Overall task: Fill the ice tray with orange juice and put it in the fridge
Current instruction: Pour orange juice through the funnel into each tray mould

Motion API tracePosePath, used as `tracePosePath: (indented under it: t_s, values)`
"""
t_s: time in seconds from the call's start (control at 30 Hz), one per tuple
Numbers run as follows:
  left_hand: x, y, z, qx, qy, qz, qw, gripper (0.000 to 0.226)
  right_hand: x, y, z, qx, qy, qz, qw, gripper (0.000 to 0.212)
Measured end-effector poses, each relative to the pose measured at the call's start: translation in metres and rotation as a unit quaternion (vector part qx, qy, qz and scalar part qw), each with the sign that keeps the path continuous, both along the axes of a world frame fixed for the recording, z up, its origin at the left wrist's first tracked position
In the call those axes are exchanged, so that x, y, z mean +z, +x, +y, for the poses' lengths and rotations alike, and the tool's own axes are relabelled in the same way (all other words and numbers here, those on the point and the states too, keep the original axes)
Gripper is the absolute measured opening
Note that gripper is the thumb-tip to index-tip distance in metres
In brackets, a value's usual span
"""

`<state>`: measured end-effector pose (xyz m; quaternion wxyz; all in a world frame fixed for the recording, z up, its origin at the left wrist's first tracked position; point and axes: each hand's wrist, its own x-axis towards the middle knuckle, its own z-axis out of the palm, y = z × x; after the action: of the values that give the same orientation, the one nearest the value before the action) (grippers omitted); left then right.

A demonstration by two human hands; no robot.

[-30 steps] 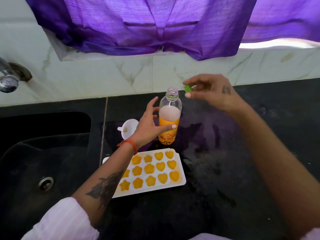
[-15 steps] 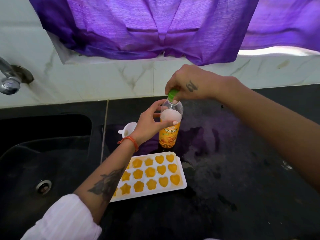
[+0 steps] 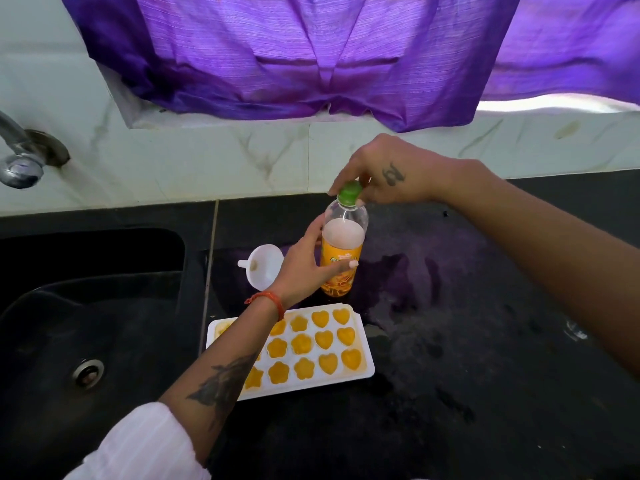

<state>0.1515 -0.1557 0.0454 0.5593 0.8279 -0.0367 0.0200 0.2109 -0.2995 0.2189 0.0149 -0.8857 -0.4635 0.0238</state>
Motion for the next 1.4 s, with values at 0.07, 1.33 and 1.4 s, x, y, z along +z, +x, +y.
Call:
tracePosePath:
  t_s: [0.07,1.33,1.4]
  values:
    - [0.001,0.001,-0.002,0.019,-0.006,0.002,1.000,0.076,-0.003,0.002,0.002,-0.017,0.004,-0.009,1.000,0.035]
    - [0.021,0.009,0.011,-0.030,0.030,-0.020,0.999,0.106,-0.025,0.018,-0.012,0.027,0.008,-0.011,1.000,0.052]
    - [0.022,0.008,0.009,-0.037,0.010,-0.010,0.999,0.094,-0.034,0.016,-0.009,0.041,0.035,-0.045,0.997,0.042]
